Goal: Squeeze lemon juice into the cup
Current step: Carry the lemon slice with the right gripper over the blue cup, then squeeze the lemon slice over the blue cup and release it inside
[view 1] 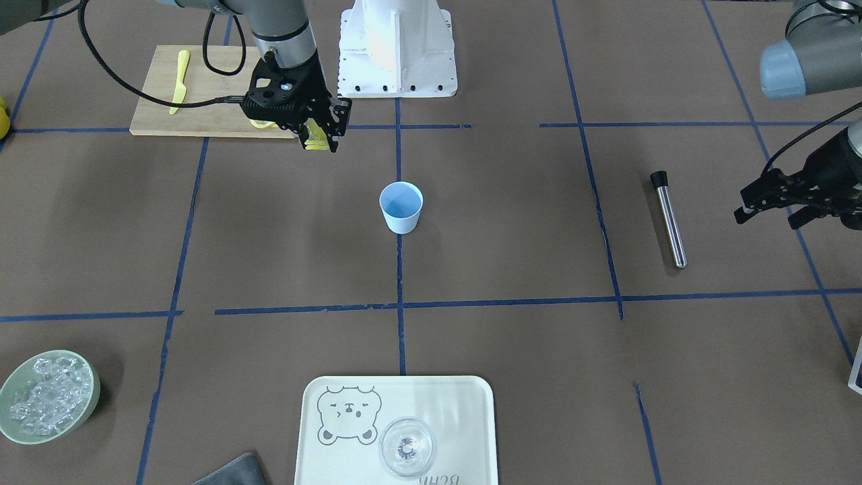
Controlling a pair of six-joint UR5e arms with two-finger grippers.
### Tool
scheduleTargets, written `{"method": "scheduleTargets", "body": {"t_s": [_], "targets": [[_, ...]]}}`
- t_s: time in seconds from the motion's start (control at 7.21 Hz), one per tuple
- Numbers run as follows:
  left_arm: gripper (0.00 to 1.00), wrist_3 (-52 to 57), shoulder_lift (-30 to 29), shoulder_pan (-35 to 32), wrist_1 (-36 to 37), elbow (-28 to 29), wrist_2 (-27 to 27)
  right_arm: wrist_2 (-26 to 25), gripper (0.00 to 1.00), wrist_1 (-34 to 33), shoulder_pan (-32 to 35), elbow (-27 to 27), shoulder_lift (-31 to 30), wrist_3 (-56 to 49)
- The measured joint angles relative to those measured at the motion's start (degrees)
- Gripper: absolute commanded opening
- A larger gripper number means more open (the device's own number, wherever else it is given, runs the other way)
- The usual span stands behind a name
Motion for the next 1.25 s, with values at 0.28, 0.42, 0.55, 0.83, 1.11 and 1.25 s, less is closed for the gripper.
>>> {"method": "scheduleTargets", "body": {"t_s": [0.28, 0.42, 0.55, 0.83, 1.11, 1.25], "targets": [[1.0, 0.1, 0.0, 0.0, -0.1, 0.2, 0.0, 0.0, 0.52, -0.4, 0.6, -9.0, 8.5, -0.6], [1.0, 0.1, 0.0, 0.0, -0.1, 0.3, 0.0, -0.1, 0.52, 1.4, 1.0, -13.2, 11.6, -0.6], [1.0, 0.1, 0.0, 0.0, -0.1, 0.4, 0.0, -0.1, 0.52, 4.3, 1.4, -17.3, 13.9, -0.5], [1.0, 0.1, 0.0, 0.0, -0.1, 0.6, 0.0, 0.0, 0.52, 7.3, 1.8, -23.3, 17.3, -0.4], [1.0, 0.1, -0.1, 0.0, -0.1, 0.6, 0.0, 0.6, 0.53, 7.4, 1.9, -24.6, 18.0, -0.3], [1.0, 0.1, -0.1, 0.0, 0.0, 0.6, 0.0, 1.7, 0.53, 6.9, 1.9, -24.7, 18.0, -0.1]]}}
